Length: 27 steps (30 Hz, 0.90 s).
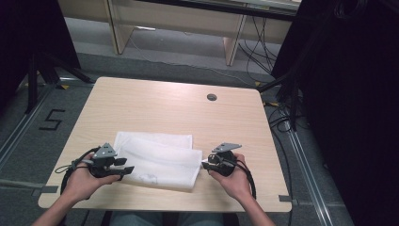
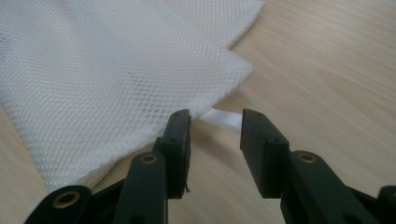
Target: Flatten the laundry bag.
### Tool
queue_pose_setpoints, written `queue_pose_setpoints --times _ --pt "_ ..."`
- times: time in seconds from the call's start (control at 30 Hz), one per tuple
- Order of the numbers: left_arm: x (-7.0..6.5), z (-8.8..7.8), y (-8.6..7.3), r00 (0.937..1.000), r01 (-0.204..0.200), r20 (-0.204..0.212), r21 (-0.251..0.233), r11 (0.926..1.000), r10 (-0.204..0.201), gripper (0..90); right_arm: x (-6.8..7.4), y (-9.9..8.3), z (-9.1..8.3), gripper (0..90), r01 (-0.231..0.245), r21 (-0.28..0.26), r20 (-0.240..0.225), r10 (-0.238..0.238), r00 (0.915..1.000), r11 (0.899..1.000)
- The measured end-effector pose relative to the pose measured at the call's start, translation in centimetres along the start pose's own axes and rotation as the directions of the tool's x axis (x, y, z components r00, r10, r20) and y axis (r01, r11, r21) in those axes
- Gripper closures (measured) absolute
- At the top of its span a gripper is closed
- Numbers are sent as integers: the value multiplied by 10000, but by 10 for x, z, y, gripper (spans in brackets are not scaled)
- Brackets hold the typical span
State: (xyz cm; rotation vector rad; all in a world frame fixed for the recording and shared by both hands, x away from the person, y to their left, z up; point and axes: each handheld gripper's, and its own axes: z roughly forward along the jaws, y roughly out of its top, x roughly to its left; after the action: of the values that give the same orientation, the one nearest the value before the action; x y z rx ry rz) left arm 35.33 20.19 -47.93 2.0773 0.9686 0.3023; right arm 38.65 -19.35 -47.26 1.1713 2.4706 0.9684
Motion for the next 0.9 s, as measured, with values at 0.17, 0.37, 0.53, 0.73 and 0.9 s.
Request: queue_pose_setpoints --times 0.17,0.37,0.53,0.73,0.9 --pt "0 -2 -2 10000 -5 66 121 9999 4 571 9 0 3 697 -110 36 -211 111 9997 9999" --pt "0 -10 0 9998 -49 -180 684 9976 61 798 27 3 -2 885 391 694 -569 -352 9978 9968" --pt "-1 -8 -4 9994 -312 -114 1449 9890 332 893 45 8 1 900 823 1185 -910 -718 9933 9895" --pt "2 4 -2 9993 -364 17 2055 9780 368 893 57 5 10 900 859 1668 -1188 -665 9907 9822" --pt "-3 -4 6 9992 -341 -140 1567 9871 367 894 59 16 -6 900 758 295 -704 -736 9948 9967"
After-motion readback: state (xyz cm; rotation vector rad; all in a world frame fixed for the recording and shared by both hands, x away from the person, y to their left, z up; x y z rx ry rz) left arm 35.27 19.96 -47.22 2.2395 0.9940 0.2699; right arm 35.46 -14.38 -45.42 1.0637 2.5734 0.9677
